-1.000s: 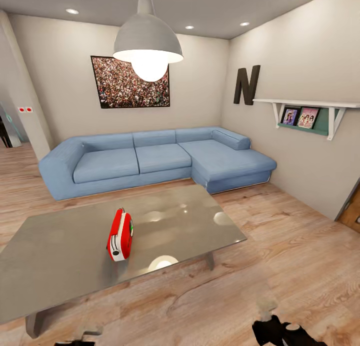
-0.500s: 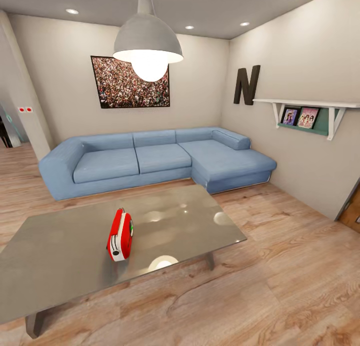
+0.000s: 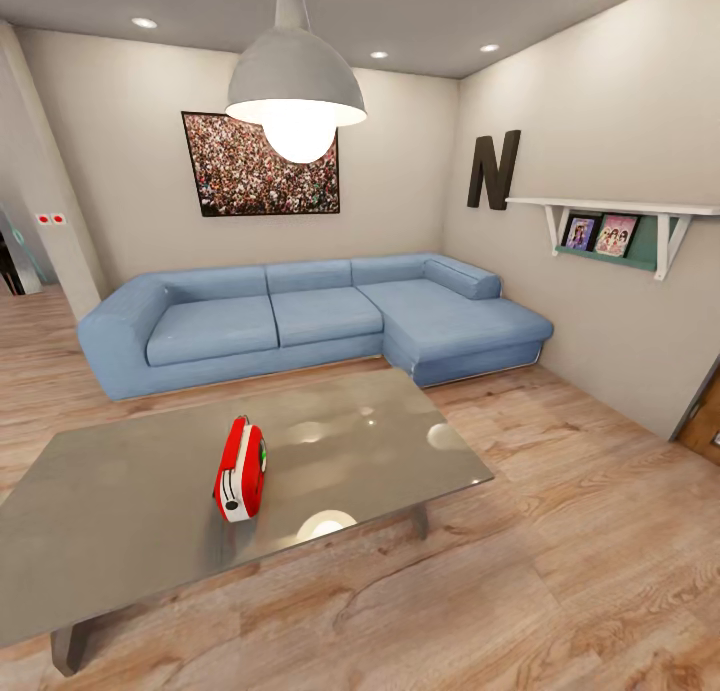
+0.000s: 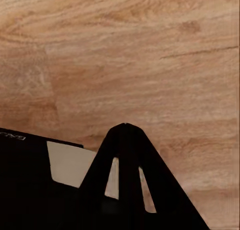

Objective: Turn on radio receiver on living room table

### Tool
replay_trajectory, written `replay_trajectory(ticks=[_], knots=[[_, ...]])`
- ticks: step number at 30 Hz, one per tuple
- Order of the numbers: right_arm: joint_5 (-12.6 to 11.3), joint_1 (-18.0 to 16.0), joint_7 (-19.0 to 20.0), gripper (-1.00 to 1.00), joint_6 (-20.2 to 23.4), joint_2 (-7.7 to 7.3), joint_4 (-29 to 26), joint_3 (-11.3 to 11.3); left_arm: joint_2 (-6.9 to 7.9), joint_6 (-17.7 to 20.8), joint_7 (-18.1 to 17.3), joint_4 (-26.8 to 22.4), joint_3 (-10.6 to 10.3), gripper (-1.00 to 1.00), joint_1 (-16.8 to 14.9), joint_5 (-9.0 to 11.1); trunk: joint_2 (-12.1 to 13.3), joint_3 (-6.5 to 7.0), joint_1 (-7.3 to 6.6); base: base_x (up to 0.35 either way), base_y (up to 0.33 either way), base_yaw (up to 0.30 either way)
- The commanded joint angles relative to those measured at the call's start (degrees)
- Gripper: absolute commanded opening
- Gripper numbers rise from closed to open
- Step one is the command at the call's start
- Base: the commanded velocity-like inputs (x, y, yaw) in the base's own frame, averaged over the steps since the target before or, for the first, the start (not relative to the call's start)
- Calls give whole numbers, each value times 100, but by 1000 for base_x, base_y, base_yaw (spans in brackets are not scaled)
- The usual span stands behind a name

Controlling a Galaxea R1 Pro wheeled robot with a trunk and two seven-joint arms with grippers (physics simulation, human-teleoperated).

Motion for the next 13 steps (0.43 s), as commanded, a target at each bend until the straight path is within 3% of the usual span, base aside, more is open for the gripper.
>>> replay_trajectory(ticks=[1, 4, 10, 13], knots=[[1, 0, -1, -100, -10, 73, 0, -1, -13, 0, 0, 0, 1, 100, 1, 0, 0, 0, 0, 0, 0, 0], [1, 0, 1, -100, -39, 347, 0, -2, -50, 0, 5, 0, 5, 100, 1, 1, 0, 0, 0, 0, 0, 0], [11, 0, -4, -100, -49, 394, 0, -3, -147, -17, -11, -7, 6, 100, 1, 1, 0, 0, 0, 0, 0, 0], [11, 0, -4, -100, -49, 407, 0, -3, -333, -18, -15, -9, 9, 100, 1, 7, 0, 0, 0, 0, 0, 0]])
